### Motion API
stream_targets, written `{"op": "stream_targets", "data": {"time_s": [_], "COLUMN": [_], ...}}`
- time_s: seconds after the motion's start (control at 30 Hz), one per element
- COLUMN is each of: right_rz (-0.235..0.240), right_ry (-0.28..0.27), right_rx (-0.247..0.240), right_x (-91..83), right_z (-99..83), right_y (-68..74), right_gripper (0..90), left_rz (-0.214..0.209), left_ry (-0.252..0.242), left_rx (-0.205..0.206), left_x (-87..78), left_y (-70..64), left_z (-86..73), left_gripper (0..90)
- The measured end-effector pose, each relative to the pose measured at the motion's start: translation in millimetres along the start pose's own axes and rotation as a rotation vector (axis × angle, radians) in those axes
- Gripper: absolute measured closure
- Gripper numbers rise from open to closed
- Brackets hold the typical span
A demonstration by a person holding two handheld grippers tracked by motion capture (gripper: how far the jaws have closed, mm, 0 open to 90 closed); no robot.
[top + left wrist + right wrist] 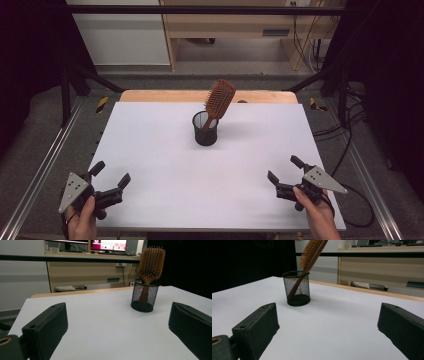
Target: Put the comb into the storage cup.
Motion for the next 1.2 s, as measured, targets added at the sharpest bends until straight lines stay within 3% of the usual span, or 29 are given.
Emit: {"op": "stream_targets", "data": {"time_s": [0.17,0.27,0.37,0.7,0.83,1.0,1.2], "right_rz": [0.020,0.041,0.045,0.065,0.090,0.085,0.077], "right_ry": [-0.004,-0.022,-0.025,0.003,0.028,0.046,0.085], "right_rx": [0.013,0.025,0.015,-0.005,0.001,-0.009,-0.073], "right_x": [2.0,2.4,3.6,11.1,16.6,22.6,26.5], "right_z": [-2.1,-1.0,-0.9,-10.6,-17.0,-20.3,-25.3], "right_y": [5.6,9.3,11.7,20.1,26.8,29.4,31.7], "right_gripper": [3.2,3.2,3.2,2.8,2.8,2.8,2.7], "left_rz": [-0.013,-0.051,-0.046,-0.023,-0.025,-0.024,-0.028], "left_ry": [-0.006,-0.037,-0.052,-0.045,-0.045,-0.043,-0.027], "left_rx": [-0.005,-0.105,-0.108,-0.078,-0.070,-0.045,-0.027], "left_x": [1.0,0.6,0.5,7.7,8.9,10.3,12.8], "left_y": [-0.8,-0.7,1.9,5.3,3.8,-0.9,-6.0], "left_z": [0.6,0.9,1.9,-0.9,-0.7,0.5,-1.1], "left_gripper": [2.5,2.8,2.8,2.8,2.7,2.7,2.5]}}
Point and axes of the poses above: each handheld gripper's, and its own axes: x roughly forward along the jaws, z roughly out of its top, y roughly to its left, the point moved 8 cm from there along x, roughly forward along the jaws, and after that the axes turned 2 degrees about x, right-handed, at the moved point
